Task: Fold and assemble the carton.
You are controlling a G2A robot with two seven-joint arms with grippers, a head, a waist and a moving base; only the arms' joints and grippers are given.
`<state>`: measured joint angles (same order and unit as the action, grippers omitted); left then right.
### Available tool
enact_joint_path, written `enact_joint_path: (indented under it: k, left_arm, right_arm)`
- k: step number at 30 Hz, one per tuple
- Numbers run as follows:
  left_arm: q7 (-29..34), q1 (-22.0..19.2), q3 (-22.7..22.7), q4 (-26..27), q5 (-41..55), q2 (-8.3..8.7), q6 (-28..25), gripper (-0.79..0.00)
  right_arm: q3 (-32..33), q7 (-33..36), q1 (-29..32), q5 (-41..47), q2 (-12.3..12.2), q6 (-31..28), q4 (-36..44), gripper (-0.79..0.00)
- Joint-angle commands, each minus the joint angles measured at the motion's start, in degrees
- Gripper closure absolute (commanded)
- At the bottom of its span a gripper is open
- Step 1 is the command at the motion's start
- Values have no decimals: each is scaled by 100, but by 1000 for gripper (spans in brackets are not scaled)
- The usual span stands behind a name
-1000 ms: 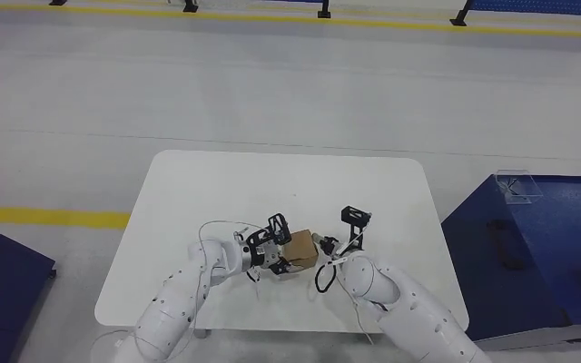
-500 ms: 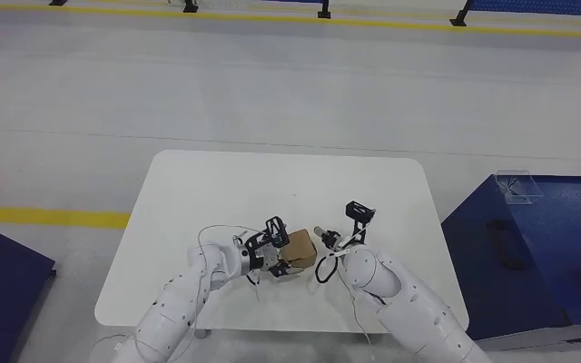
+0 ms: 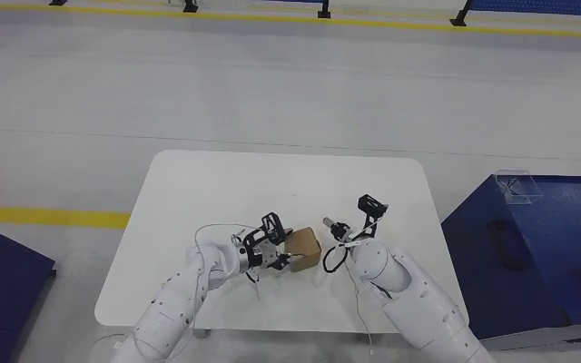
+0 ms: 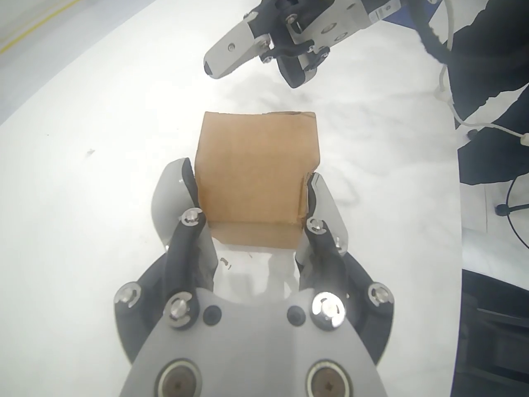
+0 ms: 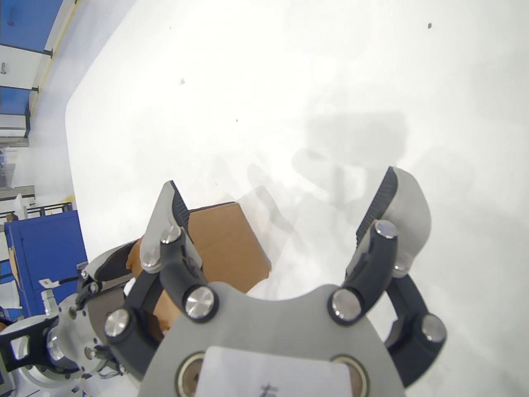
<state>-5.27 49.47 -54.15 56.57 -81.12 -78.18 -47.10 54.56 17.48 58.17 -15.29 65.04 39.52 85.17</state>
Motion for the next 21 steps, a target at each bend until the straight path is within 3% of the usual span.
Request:
enact_joint_path:
  k: [1,4,8,13,17,20,21]
  left_arm:
    - [9,27,-67,10,306,7,-172,0]
    - [240,82,-200,-27,1247,-5,-574,0]
    - [1324,149,-269,-174,3276,-69,-743,0]
    - [4048,53,-292,156,6457,-83,503,0]
    - [4855,-52,-419,270,6514,11,1454,0]
    - [5073,-87,-365,257,6389,26,1769,0]
    - [5141,-112,-341,221,6284,32,1881,-289]
  right_arm:
    - [245,-50,48,128,-15,-34,67,-785]
    - [655,-142,161,388,-42,-112,233,-785]
    - [1124,-113,333,754,-74,-170,429,-785]
    - [1400,71,475,931,-95,-152,518,-785]
    - [1364,173,547,846,-93,-155,523,-785]
    - [1335,219,552,805,-83,-146,524,-785]
    - [1323,230,556,796,-78,-147,527,-785]
